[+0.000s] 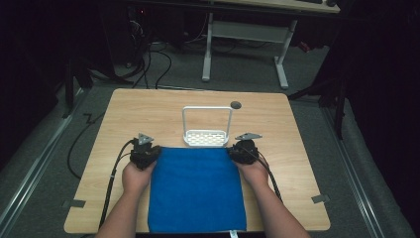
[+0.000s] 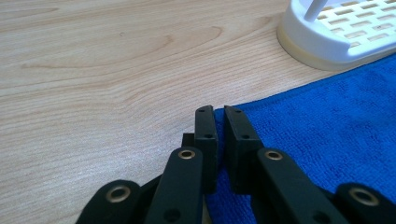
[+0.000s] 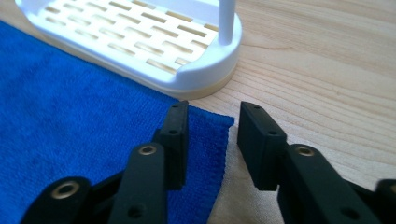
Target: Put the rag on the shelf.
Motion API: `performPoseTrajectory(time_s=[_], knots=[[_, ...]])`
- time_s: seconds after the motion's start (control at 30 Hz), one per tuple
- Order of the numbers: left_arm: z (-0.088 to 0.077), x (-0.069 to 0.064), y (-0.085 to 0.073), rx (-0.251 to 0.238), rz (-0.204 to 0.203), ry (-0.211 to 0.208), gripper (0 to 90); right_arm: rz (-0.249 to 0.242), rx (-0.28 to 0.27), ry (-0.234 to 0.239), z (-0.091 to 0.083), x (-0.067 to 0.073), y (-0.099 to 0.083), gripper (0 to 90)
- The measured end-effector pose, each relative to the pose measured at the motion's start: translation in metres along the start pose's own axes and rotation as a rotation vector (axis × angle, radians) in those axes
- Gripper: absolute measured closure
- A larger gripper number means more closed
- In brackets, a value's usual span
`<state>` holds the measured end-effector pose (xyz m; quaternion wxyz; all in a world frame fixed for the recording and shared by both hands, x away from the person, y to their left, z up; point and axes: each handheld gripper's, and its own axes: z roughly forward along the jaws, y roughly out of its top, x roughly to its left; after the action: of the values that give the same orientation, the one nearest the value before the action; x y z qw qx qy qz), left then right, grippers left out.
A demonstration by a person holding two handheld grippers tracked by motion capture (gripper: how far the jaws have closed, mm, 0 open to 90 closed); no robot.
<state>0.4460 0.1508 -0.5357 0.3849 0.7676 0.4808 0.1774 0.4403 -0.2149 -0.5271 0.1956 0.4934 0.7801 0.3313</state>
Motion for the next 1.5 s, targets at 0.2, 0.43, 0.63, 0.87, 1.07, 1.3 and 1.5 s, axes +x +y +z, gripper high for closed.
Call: performPoseTrajectory(time_s=[0.2, 0.43, 0.63, 0.87, 1.07, 1.3, 1.5], knots=[[0.000, 0.000, 0.000, 0.001, 0.004, -0.004, 86.3, -0.041, -0.002, 0.013, 0.000, 0.006, -0.001, 84.0], [-0.001, 0.000, -0.001, 0.003, 0.004, -0.023, 87.3, -0.077, -0.019, 0.002, -0.005, 0.012, -0.004, 88.7], [-0.004, 0.000, -0.002, -0.018, 0.015, -0.039, 87.6, -0.063, -0.075, 0.007, -0.018, 0.012, -0.010, 88.7], [-0.011, -0.007, -0.004, -0.057, 0.069, -0.056, 87.9, -0.065, -0.153, 0.027, -0.040, 0.016, -0.018, 88.7], [-0.029, -0.015, -0.002, -0.120, 0.054, -0.073, 87.9, -0.075, -0.216, 0.043, -0.057, 0.019, -0.020, 88.7], [-0.048, -0.025, -0.004, -0.184, 0.051, -0.083, 87.9, -0.062, -0.292, 0.070, -0.074, 0.023, -0.025, 88.6], [-0.064, -0.029, -0.016, -0.251, 0.017, -0.107, 87.8, -0.068, -0.336, 0.085, -0.088, 0.027, -0.028, 88.6]])
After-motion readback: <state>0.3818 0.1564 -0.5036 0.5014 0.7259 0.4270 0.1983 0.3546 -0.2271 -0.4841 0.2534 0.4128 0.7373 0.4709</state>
